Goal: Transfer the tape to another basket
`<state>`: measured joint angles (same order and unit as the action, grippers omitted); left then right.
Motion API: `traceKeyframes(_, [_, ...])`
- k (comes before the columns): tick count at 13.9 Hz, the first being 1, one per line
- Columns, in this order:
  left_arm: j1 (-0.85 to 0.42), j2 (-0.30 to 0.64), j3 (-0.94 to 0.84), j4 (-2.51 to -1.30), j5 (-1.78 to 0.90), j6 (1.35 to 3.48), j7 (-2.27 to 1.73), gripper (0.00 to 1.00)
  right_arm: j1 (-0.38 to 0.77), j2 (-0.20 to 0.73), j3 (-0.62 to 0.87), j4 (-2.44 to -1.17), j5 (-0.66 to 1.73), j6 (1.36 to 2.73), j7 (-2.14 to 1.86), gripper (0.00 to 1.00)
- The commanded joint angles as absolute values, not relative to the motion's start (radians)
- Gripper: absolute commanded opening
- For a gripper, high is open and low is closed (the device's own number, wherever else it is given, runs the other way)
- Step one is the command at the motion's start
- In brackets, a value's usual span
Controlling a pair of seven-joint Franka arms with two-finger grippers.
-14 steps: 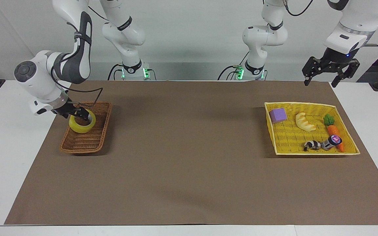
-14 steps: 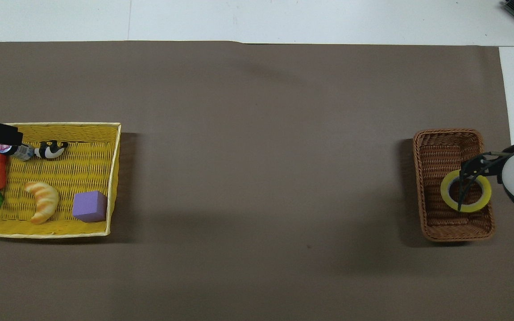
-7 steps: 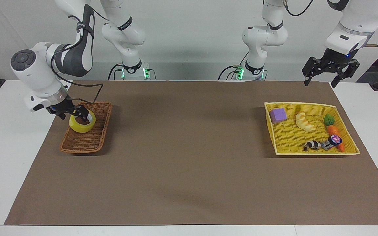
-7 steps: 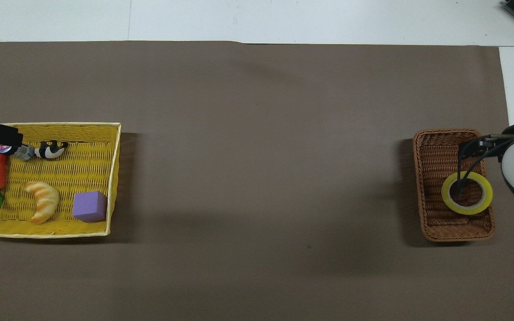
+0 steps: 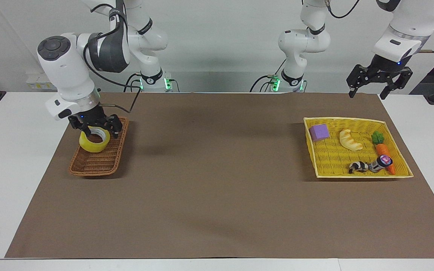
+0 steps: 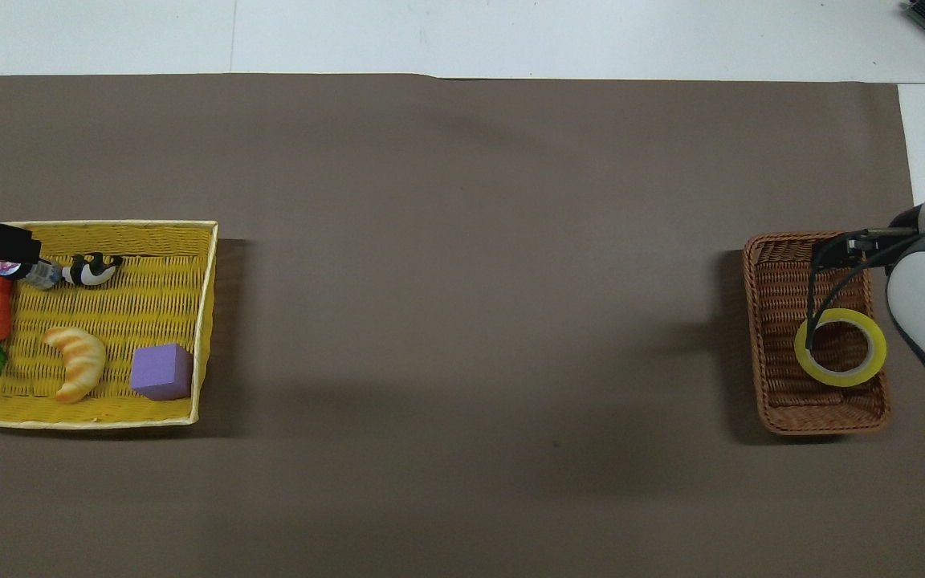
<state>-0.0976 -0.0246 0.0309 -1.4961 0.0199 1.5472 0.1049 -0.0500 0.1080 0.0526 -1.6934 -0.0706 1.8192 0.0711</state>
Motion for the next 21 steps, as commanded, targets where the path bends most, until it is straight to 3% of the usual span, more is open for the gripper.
traceKeyframes(1, [-0.086,-0.026,0.023,-1.479,0.021,1.52,0.094,1.0,-0.049,0.081,0.054,-1.591,-0.08,1.705,0.087,1.0])
traceKeyframes(4, [-0.084,-0.026,0.026,-1.476,0.021,1.513,0.092,1.0,-0.044,0.074,0.057,-1.504,-0.033,1.55,0.045,1.0])
traceKeyframes(9, [-0.083,-0.006,0.034,-1.444,0.018,1.433,0.092,1.0,-0.041,0.009,0.057,-1.5,0.006,1.445,0.044,1.0])
traceKeyframes(21, [-0.086,-0.015,0.028,-1.443,0.025,1.447,0.103,1.0,-0.046,-0.017,0.057,-1.516,0.008,1.439,0.055,1.0])
